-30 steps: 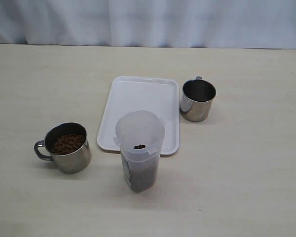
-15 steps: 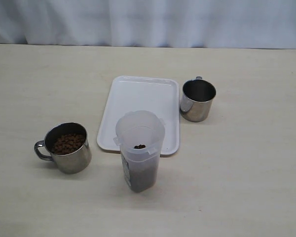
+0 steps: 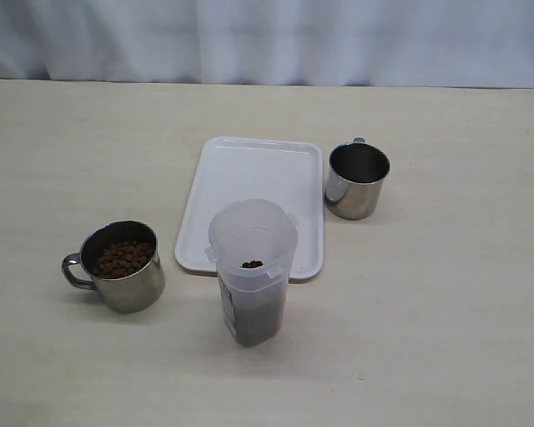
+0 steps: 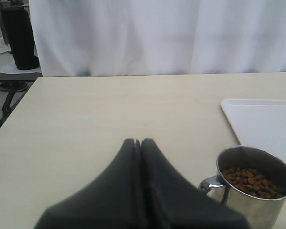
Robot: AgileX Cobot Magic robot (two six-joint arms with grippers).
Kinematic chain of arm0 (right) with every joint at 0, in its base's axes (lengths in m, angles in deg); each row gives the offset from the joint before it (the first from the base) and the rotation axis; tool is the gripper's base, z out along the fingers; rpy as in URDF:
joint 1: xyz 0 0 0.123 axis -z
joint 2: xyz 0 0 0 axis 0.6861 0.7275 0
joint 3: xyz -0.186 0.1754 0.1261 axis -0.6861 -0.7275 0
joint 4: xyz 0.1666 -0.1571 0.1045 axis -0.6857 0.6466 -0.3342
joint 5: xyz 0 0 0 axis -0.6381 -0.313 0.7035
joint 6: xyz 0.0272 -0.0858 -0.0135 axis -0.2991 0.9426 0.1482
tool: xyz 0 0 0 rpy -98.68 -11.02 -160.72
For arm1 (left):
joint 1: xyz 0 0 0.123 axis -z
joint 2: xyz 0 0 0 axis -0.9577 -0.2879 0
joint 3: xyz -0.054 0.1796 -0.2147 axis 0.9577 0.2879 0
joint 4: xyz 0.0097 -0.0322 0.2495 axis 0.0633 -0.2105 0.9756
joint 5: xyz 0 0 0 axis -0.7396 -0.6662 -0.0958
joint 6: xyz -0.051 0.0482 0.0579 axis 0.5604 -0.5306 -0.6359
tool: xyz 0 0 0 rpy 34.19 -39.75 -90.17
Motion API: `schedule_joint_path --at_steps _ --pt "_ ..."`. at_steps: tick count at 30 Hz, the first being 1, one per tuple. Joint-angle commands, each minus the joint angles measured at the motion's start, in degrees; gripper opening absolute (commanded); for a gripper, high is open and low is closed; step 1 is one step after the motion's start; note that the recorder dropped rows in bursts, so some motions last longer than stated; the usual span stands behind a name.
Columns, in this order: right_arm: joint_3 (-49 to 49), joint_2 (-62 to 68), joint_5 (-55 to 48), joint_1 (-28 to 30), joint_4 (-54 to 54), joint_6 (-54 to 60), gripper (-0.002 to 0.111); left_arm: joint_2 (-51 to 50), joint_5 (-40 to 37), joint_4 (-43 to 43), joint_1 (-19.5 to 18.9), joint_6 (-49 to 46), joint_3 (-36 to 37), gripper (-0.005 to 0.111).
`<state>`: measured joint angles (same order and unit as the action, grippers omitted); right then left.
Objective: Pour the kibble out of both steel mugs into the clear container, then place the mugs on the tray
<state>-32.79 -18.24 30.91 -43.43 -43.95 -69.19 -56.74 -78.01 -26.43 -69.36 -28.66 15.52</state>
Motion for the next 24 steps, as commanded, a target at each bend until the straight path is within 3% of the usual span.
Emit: schedule_joint_path --at_steps 1,17,24 --pt "-0.22 -0.24 -1.12 -0.06 7.01 -8.52 0.004 0.09 0.71 -0.06 -0.16 -0.16 0.13 0.000" --pt "-0.22 -0.24 -2.81 -0.06 8.15 -8.72 0.004 0.09 0.71 -0.06 -0.16 -0.16 0.13 0.000" --pt "-0.22 -0.24 -2.28 -0.06 -3.08 8.67 0.004 0.09 0.27 -0.06 -0.16 -0.16 0.13 0.000"
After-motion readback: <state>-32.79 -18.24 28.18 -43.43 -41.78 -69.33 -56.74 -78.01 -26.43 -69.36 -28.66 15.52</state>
